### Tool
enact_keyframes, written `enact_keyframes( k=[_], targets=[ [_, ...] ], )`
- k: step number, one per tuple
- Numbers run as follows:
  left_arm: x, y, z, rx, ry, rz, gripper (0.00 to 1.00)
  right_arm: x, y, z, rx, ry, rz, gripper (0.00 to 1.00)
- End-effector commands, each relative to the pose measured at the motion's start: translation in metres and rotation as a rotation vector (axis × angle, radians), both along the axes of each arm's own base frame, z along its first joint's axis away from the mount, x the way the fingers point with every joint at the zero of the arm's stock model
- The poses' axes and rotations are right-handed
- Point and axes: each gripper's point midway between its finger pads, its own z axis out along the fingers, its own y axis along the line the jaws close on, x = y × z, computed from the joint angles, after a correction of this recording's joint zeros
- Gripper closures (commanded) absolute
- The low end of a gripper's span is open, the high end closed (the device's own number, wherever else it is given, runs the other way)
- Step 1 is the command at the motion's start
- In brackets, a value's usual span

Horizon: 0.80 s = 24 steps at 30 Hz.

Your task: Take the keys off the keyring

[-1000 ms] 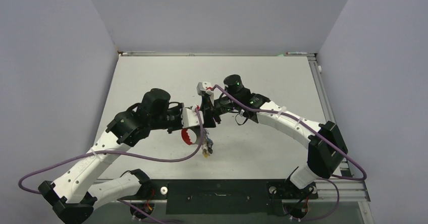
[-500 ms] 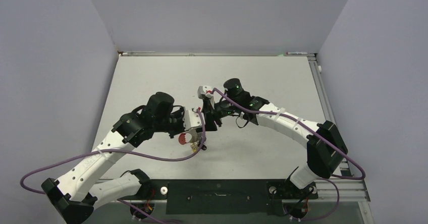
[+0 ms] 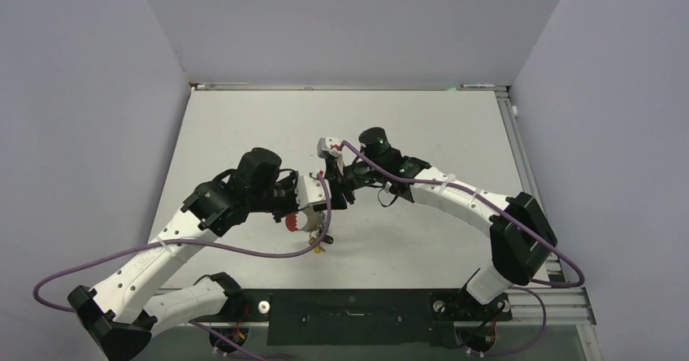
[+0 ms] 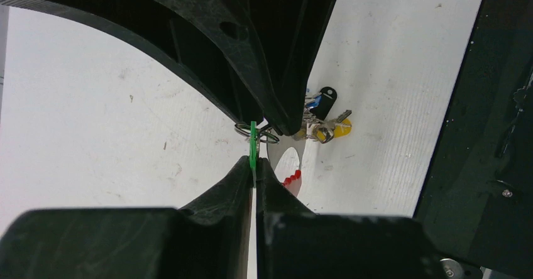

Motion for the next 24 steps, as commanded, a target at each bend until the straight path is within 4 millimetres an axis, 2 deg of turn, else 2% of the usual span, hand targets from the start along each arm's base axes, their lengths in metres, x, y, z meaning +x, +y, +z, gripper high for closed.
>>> enact_keyframes(
  k=[1, 10, 24],
  targets=[
    [0.006, -0.012, 0.021, -0.082, -0.049, -0.006, 1.0, 0.001, 0.006, 0.001, 0.033, -0.049, 0.018, 0.74],
    [0.007, -0.007, 0.014, -0.06, -0.046, 0.013, 1.0, -0.003, 0.006, 0.004, 0.048, -0.051, 0.04, 0.94],
    [0.02, 0.027, -0.007, 0.054, -0.061, 0.081, 1.0, 0.001, -0.003, 0.002, 0.035, -0.044, -0.009, 0.95]
  ],
)
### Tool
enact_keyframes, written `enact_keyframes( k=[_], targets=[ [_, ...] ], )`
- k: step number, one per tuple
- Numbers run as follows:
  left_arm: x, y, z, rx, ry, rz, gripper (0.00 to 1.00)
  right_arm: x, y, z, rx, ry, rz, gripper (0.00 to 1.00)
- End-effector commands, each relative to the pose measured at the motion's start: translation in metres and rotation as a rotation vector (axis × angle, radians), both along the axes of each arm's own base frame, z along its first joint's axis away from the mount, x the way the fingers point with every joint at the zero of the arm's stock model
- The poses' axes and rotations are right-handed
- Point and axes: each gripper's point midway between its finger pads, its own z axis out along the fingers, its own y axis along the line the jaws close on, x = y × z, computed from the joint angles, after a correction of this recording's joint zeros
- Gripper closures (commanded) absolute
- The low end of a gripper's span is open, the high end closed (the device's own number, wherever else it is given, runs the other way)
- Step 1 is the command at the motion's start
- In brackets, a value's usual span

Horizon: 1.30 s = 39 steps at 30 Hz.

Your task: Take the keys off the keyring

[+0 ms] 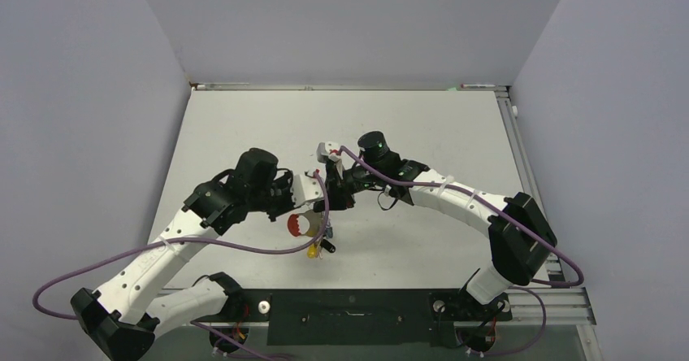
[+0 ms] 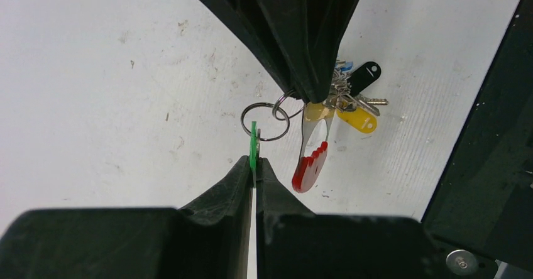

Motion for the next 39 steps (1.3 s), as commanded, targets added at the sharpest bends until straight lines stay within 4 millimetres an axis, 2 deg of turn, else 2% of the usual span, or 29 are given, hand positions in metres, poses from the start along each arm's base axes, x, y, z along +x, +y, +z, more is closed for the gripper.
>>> enact_keyframes(
  k=[1, 10, 26, 39],
  targets=[
    [0.009, 0.009, 0.007, 0.014, -0.069, 0.007, 1.0, 0.005, -0.002, 0.015, 0.057, -0.041, -0.013, 0.95],
    [0.008, 0.015, -0.012, 0.083, -0.048, -0.012, 1.0, 0.01, -0.002, 0.021, 0.079, -0.035, -0.04, 0.95],
    [-0.001, 0.009, -0.032, 0.135, 0.026, -0.064, 1.0, 0.014, 0.003, 0.026, 0.104, -0.038, -0.053, 0.95],
    [-0.005, 0.013, -0.022, 0.121, 0.007, -0.055, 1.0, 0.04, 0.002, 0.008, 0.022, -0.047, -0.21, 0.95]
  ],
)
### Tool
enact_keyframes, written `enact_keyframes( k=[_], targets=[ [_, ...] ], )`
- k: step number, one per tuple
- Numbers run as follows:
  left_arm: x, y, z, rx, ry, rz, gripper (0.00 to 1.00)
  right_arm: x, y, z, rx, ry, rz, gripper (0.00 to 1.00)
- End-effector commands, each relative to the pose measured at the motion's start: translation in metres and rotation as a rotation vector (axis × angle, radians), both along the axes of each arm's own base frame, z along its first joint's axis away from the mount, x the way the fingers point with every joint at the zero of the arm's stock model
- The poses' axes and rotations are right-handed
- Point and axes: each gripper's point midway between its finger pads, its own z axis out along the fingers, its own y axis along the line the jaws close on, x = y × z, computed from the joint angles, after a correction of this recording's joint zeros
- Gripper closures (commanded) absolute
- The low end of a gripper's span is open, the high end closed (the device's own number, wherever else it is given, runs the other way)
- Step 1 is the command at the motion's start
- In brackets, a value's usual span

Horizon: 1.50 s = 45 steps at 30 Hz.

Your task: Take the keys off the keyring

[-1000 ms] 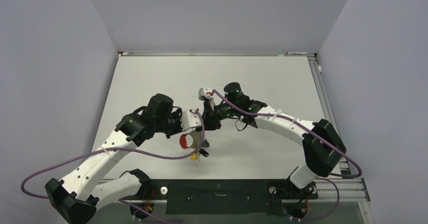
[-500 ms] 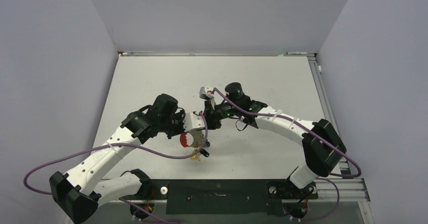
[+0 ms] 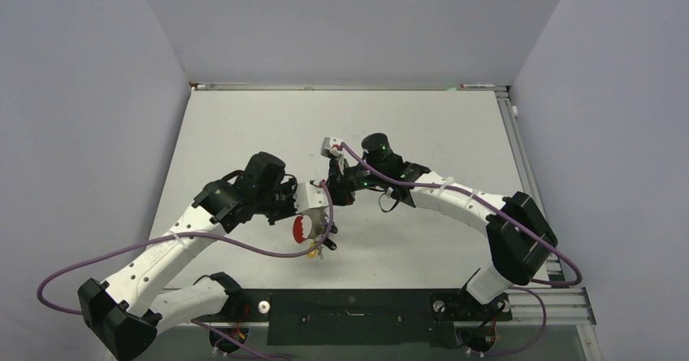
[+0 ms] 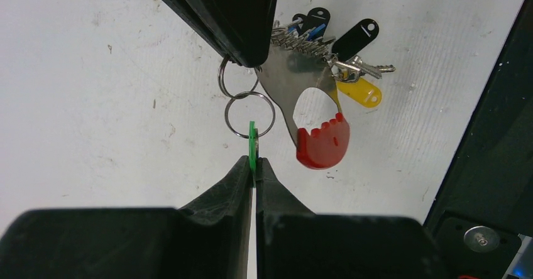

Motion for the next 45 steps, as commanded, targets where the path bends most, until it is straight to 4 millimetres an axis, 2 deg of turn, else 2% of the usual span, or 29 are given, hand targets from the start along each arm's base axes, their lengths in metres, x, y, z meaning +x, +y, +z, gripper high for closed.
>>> enact_keyframes(
  k=[1, 18, 24, 27, 28, 32, 34, 40, 45],
  targets=[
    [-0.003, 0.0, 0.011, -0.016, -0.018, -0.009, 1.0, 0.017, 0.005, 0.02, 0.039, -0.078, -0.062, 0.95],
    [0.011, -0.03, 0.046, -0.071, -0.083, -0.068, 1.0, -0.005, 0.02, 0.009, 0.014, -0.049, 0.017, 0.95],
    [0.011, -0.029, 0.044, -0.06, -0.09, -0.075, 1.0, -0.015, 0.02, 0.021, 0.07, 0.013, 0.074, 0.95],
    [0.012, -0.023, 0.042, -0.048, -0.115, -0.067, 1.0, -0.011, 0.012, 0.025, 0.086, 0.031, 0.076, 0.93],
    [0.012, -0.022, 0.042, -0.045, -0.121, -0.07, 1.0, -0.011, 0.01, 0.027, 0.091, 0.035, 0.078, 0.88],
    [0.012, -0.018, 0.04, -0.034, -0.152, -0.09, 1.0, -0.015, 0.001, 0.033, 0.112, 0.057, 0.107, 0.56],
    [0.012, -0.017, 0.04, -0.028, -0.169, -0.103, 1.0, -0.016, -0.003, 0.036, 0.116, 0.054, 0.111, 0.46],
    [0.015, -0.016, 0.044, -0.006, -0.231, -0.164, 1.0, -0.004, -0.013, 0.044, 0.127, 0.024, 0.083, 0.36],
    [0.023, -0.013, 0.053, 0.036, -0.356, -0.242, 1.0, 0.01, -0.023, 0.049, 0.122, -0.013, 0.058, 0.33]
  ],
)
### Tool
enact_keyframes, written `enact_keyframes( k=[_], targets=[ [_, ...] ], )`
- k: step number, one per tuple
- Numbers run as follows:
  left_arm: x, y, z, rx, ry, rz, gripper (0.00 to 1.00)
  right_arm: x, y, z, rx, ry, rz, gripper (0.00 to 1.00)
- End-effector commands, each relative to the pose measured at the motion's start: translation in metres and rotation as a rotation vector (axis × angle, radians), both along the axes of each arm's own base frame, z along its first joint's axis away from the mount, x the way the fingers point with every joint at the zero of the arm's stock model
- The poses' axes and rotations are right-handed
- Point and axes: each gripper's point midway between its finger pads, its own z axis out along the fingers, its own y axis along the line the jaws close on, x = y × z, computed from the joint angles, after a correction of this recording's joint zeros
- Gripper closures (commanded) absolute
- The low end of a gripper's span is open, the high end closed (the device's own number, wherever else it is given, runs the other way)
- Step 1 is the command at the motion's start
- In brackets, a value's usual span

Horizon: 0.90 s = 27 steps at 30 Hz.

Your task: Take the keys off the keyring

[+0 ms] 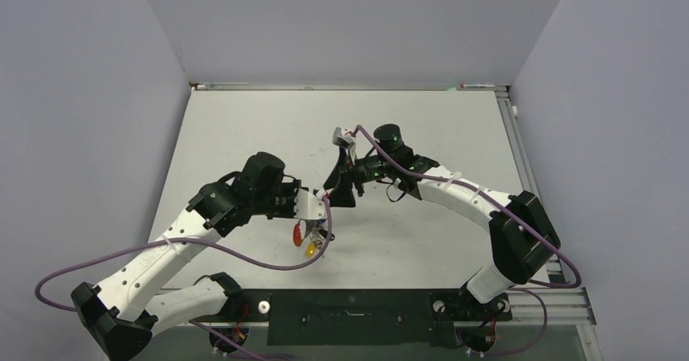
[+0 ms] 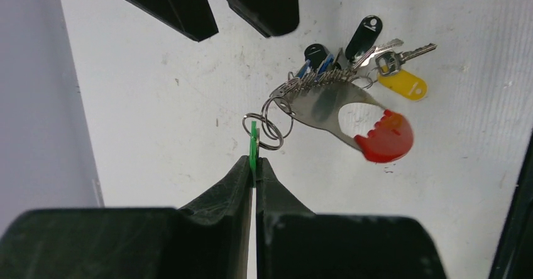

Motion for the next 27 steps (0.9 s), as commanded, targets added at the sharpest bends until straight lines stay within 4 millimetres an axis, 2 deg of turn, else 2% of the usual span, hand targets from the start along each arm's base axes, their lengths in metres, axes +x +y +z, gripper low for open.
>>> enact_keyframes(
  k=[1, 11, 21, 24, 27],
  targets=[
    [0.016, -0.004, 0.028, -0.006, -0.203, -0.097, 1.0, 0.006, -0.009, 0.033, 0.071, -0.12, 0.018, 0.33],
    [0.029, -0.004, 0.045, 0.102, -0.398, -0.24, 1.0, 0.016, -0.017, 0.035, 0.055, -0.165, -0.003, 0.32],
    [0.035, -0.012, 0.054, 0.131, -0.497, -0.329, 1.0, 0.021, -0.023, 0.035, 0.052, -0.178, -0.018, 0.33],
    [0.037, -0.014, 0.057, 0.122, -0.498, -0.323, 1.0, 0.018, -0.022, 0.03, 0.04, -0.165, -0.023, 0.37],
    [0.038, -0.017, 0.061, 0.097, -0.489, -0.303, 1.0, 0.005, -0.018, 0.013, 0.009, -0.14, -0.008, 0.45]
  ],
)
